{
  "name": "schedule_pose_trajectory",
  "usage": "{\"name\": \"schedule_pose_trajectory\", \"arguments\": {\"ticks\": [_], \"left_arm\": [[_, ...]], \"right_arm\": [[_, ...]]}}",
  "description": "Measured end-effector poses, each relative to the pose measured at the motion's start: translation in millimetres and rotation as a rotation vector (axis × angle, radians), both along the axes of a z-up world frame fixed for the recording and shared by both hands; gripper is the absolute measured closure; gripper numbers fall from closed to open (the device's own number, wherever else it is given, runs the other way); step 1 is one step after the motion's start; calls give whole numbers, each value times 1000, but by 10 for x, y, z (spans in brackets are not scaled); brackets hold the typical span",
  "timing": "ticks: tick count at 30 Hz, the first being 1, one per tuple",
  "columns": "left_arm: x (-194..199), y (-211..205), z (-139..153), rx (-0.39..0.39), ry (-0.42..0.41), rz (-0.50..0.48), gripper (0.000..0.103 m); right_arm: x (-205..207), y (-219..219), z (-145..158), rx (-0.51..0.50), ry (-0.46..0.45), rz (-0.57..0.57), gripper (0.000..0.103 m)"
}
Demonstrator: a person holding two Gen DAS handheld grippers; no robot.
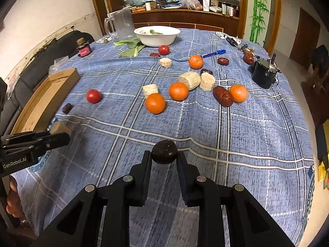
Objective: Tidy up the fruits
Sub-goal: 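Carry the plum and bun with both tools over the cardboard tray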
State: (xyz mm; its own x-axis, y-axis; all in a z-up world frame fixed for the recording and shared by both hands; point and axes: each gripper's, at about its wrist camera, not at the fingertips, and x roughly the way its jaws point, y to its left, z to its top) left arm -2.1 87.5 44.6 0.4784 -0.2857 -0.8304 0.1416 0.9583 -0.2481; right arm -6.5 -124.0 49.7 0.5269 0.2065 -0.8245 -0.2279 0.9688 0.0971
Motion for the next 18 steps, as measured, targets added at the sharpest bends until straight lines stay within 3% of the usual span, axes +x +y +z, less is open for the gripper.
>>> {"name": "schedule_pose_trajectory", "arguments": {"ticks": [8, 18], "left_arm": [[-238, 238, 182, -4, -35, 59, 75], [-410, 880, 378, -21, -80, 168, 75]], "right_arm": [[-110, 166, 154, 20, -22, 37, 77], [-93, 755, 326, 12, -64, 135, 76]]}}
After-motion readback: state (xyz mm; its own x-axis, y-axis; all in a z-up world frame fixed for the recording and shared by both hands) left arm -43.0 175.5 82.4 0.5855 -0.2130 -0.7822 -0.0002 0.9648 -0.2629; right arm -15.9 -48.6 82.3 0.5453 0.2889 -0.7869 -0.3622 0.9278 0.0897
